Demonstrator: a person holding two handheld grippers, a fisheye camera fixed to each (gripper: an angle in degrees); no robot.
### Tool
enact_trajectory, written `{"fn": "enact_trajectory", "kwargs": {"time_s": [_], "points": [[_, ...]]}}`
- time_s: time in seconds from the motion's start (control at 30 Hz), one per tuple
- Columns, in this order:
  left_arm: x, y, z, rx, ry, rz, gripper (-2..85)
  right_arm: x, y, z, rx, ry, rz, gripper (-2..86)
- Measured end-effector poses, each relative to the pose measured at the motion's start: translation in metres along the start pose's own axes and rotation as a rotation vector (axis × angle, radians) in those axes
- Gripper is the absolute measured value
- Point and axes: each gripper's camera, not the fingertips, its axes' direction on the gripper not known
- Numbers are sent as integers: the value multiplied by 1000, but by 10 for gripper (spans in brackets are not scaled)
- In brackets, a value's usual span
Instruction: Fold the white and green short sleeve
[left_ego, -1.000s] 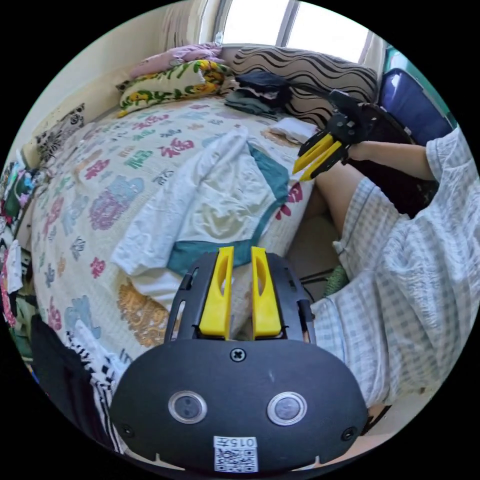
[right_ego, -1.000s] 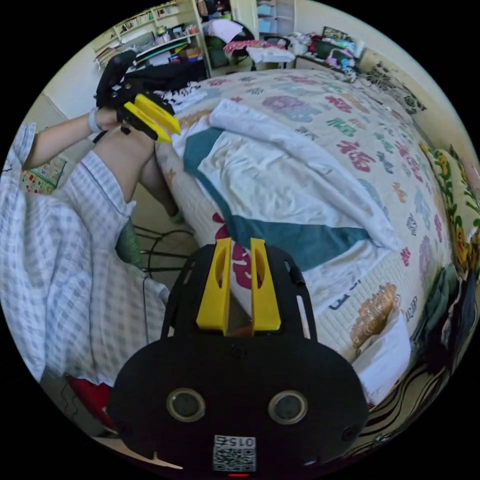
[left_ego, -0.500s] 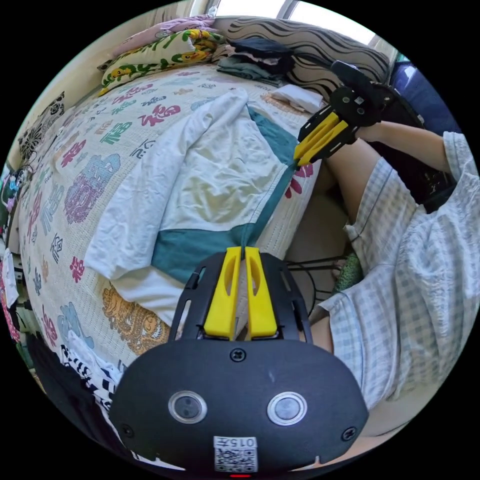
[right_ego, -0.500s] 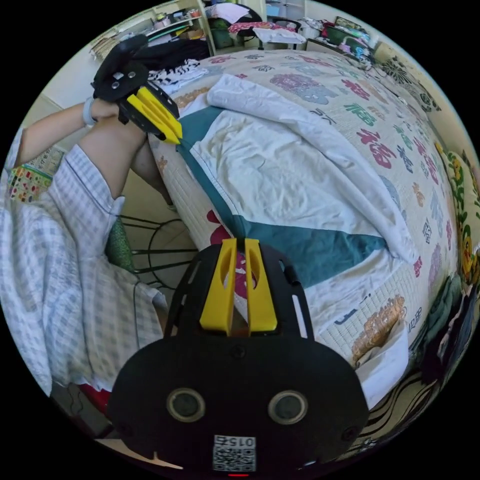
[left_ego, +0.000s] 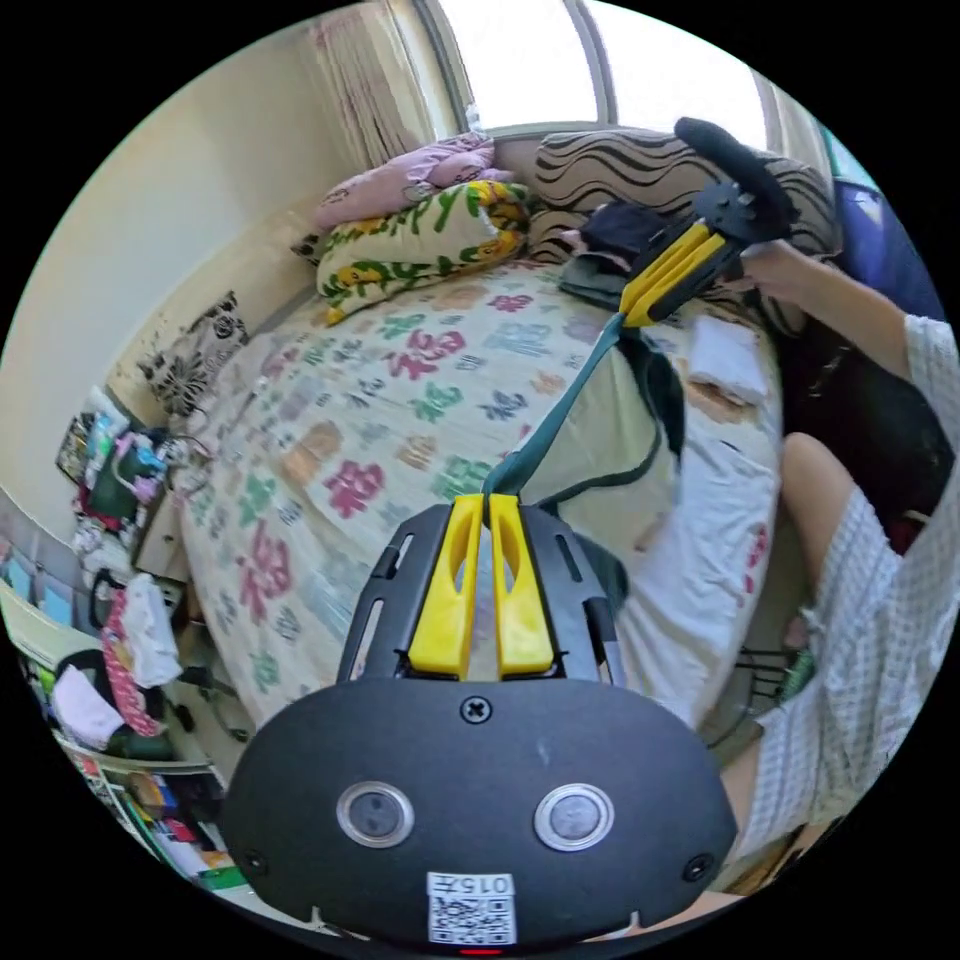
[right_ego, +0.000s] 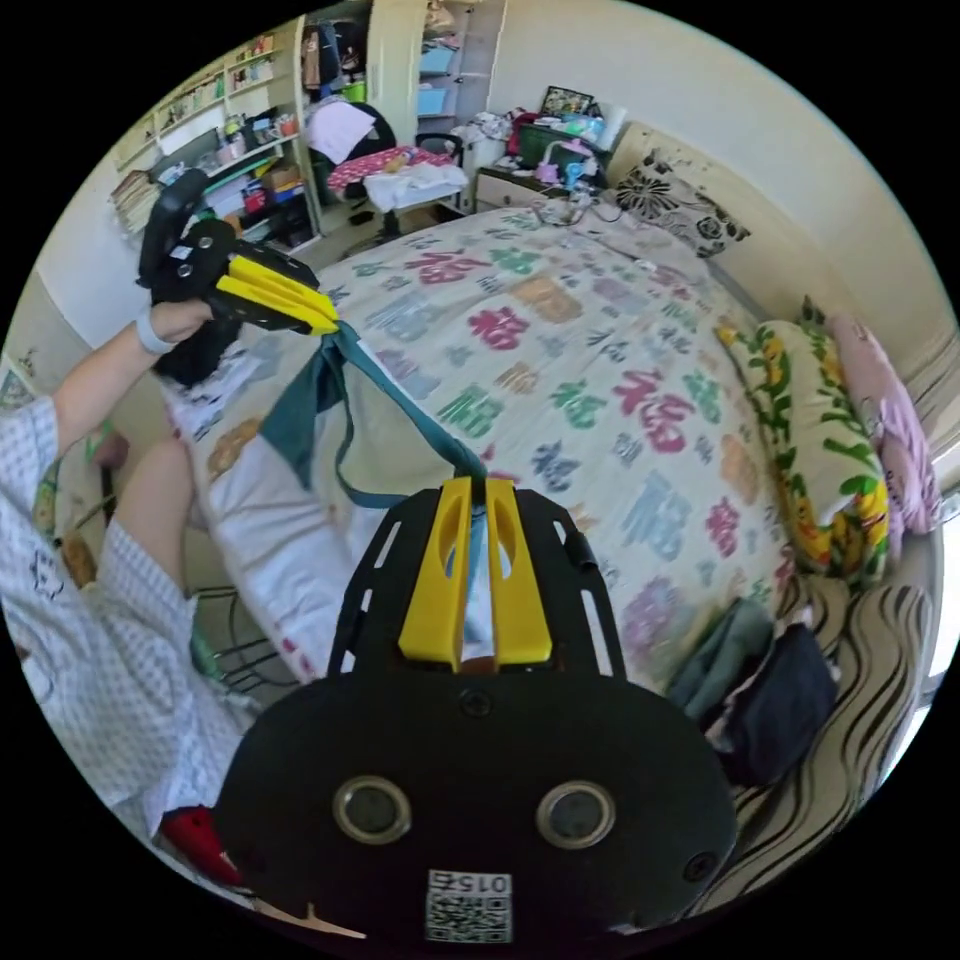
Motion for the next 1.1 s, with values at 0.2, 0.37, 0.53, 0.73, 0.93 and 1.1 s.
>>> {"fn": "enact_trajectory", "kwargs": {"time_s": [0.2,0.37,0.53,0.73,0.93,1.1], "points": [[-128,-56,107,-73,-312,-279,9,133,-87,65,-35,113,291,52],[-143,38,126,49,-46,-492,29,160,-15,77,73,-170,299,78],[-77,244,122,-129,192,-706,75,147,180,78,-54,-349,469,87],[-11,388,114,-305,365,-1016,115,126,329,75,-179,-478,799,116],[-14,393,157,-393,394,-965,105,143,350,83,-249,-428,858,69],[-6,385,171,-413,389,-863,26,160,362,87,-232,-713,806,3]]}}
